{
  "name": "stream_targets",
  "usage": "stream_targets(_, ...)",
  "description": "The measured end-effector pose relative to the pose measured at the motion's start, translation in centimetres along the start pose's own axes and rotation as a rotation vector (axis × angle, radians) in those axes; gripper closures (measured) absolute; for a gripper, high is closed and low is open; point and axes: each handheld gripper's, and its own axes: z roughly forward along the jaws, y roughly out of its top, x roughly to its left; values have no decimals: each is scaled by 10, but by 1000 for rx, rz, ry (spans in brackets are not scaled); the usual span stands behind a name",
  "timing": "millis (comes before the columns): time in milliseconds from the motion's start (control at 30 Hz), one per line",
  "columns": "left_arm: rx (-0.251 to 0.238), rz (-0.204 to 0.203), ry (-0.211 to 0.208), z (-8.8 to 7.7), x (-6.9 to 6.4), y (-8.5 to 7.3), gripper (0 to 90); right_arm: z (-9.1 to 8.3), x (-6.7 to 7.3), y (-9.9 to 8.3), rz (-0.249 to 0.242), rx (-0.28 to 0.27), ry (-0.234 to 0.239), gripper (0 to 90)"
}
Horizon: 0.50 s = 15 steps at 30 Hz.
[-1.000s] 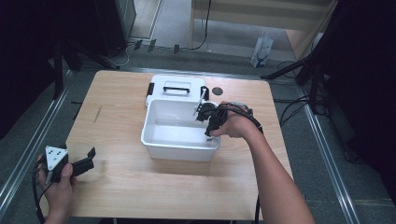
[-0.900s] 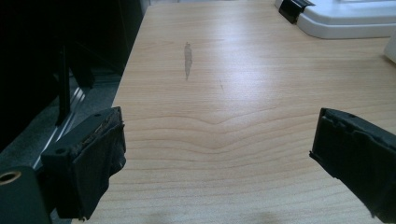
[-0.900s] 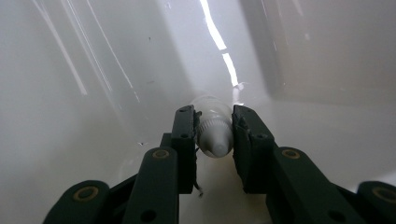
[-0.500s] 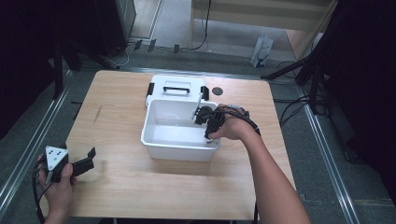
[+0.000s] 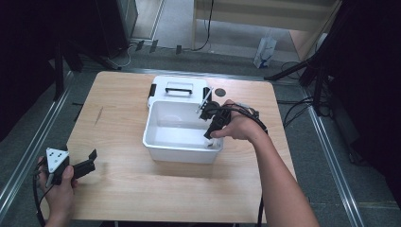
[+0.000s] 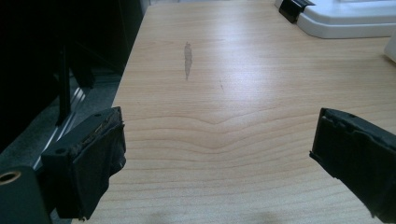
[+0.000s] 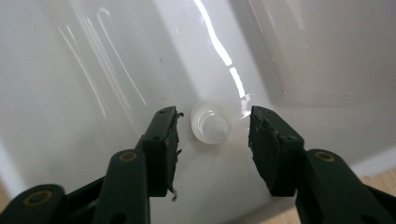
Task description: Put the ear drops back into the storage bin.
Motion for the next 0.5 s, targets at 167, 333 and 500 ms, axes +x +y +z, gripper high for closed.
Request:
stream_targets(167,2,2,1,0,0,0,35,-21,2,-1,22,-50,-16,337)
stream_targets(333,0,1,1,0,0,0,35,-38,5,-6,66,-63,-77,116)
stream_targets(500,-1,0,1,0,0,0,35,-50,-2,-17,130,-72,-99,0)
